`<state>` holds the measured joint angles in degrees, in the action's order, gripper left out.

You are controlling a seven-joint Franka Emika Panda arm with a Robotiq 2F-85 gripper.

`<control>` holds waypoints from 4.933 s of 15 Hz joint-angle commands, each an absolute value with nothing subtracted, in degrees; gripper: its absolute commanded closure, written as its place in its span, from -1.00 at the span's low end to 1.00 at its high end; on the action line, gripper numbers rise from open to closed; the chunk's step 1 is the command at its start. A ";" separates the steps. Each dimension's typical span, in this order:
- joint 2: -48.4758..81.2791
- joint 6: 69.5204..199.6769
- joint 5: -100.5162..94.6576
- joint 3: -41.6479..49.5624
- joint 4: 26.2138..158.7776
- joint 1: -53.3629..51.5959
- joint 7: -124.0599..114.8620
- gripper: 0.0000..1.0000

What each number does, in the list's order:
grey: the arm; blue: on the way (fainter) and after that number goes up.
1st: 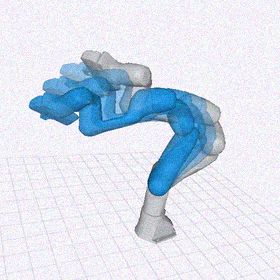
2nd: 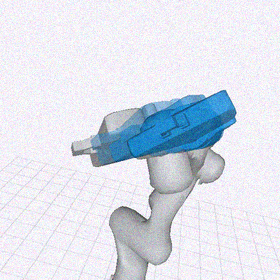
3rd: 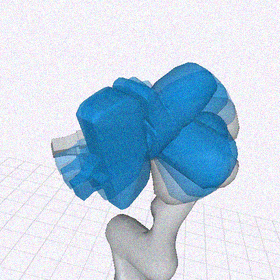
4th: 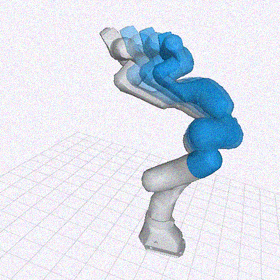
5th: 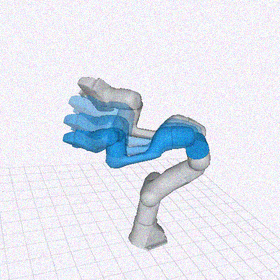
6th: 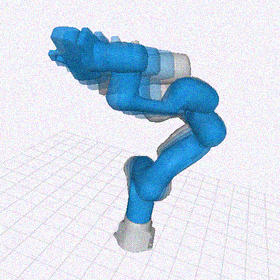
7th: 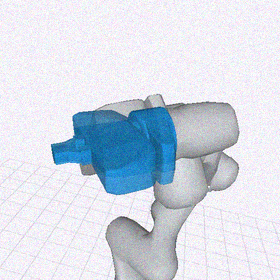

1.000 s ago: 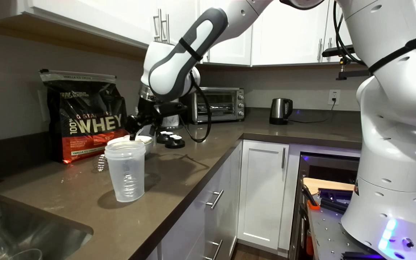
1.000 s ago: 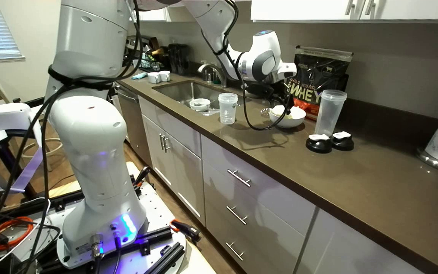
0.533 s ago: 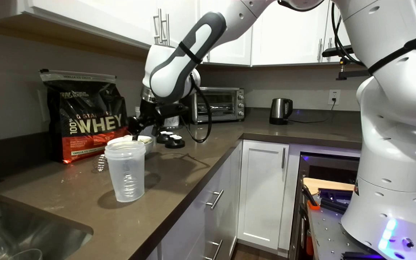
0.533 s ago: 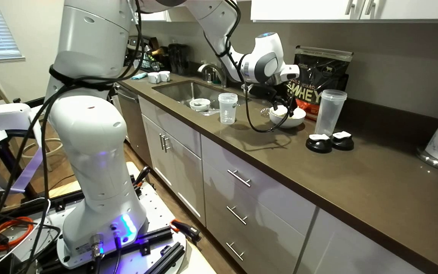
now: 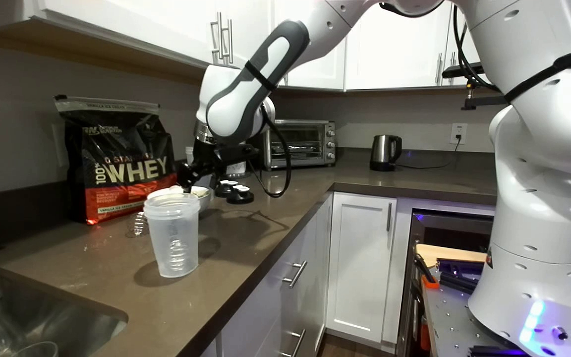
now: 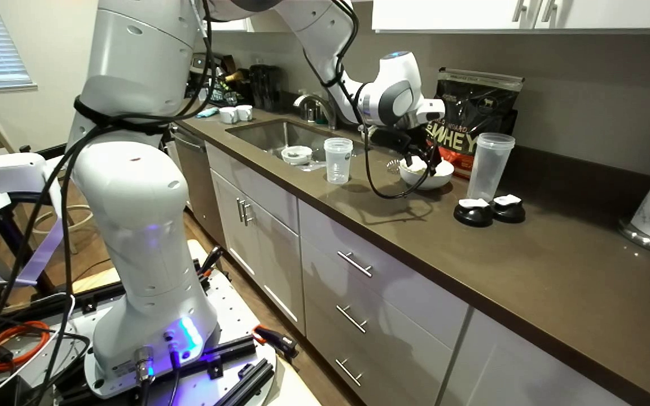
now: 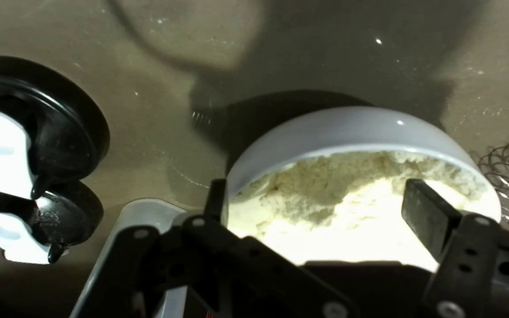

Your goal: Slide the bowl forward

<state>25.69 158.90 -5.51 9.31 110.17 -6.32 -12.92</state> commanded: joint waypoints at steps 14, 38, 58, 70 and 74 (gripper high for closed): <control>27.01 158.71 -8.23 10.86 110.28 -7.22 -14.68 -1.00; 24.27 154.98 -9.77 11.15 112.31 -7.12 -13.64 -1.00; 20.30 150.37 -9.51 9.94 116.92 -5.94 -13.25 -1.00; 15.36 150.58 -10.18 10.15 124.09 -5.72 -14.57 -1.00; 14.26 150.43 -10.15 10.03 125.89 -5.50 -14.71 -1.00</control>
